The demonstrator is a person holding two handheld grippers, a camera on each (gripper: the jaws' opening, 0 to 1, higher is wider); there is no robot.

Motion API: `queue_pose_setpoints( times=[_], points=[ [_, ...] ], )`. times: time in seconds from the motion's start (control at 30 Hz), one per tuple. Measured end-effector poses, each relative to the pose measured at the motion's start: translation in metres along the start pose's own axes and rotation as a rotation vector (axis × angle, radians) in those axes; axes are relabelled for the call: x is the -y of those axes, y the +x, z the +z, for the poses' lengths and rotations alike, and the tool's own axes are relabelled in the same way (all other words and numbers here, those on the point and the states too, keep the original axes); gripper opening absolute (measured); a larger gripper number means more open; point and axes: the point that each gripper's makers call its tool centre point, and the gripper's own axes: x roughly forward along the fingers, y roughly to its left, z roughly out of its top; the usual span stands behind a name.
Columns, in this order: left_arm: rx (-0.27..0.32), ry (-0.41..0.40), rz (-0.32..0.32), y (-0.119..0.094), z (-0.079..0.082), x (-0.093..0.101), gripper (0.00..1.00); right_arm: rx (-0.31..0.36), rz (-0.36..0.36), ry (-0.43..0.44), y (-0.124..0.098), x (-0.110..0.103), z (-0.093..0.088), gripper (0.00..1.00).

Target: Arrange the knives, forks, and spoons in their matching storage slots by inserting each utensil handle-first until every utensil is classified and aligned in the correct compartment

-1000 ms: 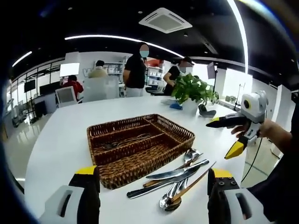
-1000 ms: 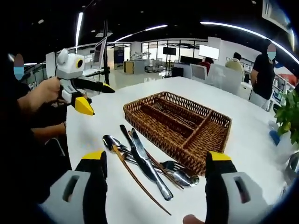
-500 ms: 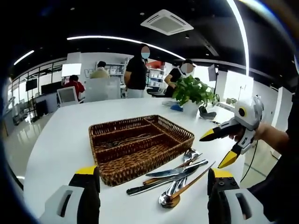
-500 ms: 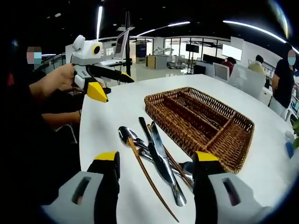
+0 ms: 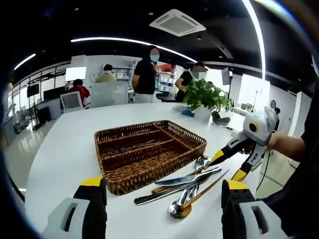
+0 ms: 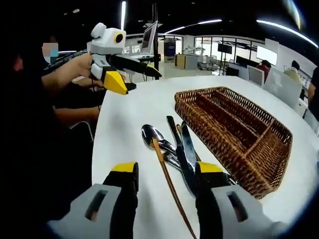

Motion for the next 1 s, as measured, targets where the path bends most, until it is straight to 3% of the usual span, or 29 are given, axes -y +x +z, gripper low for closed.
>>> queue_pose_setpoints(
  times=[0.2,1.0],
  points=[
    [-0.004,-0.003,-0.001,0.0,-0.001,-0.003,1.0,-0.021,0.043,0.014,0.009,-0.001,-0.011,0.31],
    [-0.035,-0.013,0.029,-0.005,-0.011,-0.01,1.0,-0.014,0.125,0.007,0.036,-0.001,-0.024,0.14]
  ],
)
